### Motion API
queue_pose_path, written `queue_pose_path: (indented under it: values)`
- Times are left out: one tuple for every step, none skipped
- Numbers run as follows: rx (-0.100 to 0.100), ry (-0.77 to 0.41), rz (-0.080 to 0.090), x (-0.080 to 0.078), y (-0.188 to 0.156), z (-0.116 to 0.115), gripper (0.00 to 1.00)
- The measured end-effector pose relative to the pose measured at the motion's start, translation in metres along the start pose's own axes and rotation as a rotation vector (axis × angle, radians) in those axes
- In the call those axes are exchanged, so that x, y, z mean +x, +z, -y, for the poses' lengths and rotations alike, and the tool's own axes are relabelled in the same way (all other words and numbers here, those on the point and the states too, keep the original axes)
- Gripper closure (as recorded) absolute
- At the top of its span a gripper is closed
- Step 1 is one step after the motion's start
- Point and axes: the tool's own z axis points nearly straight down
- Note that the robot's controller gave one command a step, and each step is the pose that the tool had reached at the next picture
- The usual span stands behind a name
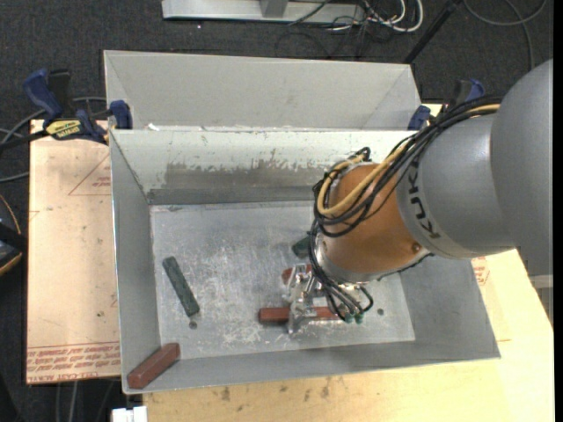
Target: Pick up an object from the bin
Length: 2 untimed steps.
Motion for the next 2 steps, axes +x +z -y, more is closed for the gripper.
queue_pose_path:
  values:
    - [0.000,0.000,-0.001,0.000,-0.001,0.000,1.00]
    - [0.004,-0.151,0.004,-0.007,-0.025,0.035,1.00]
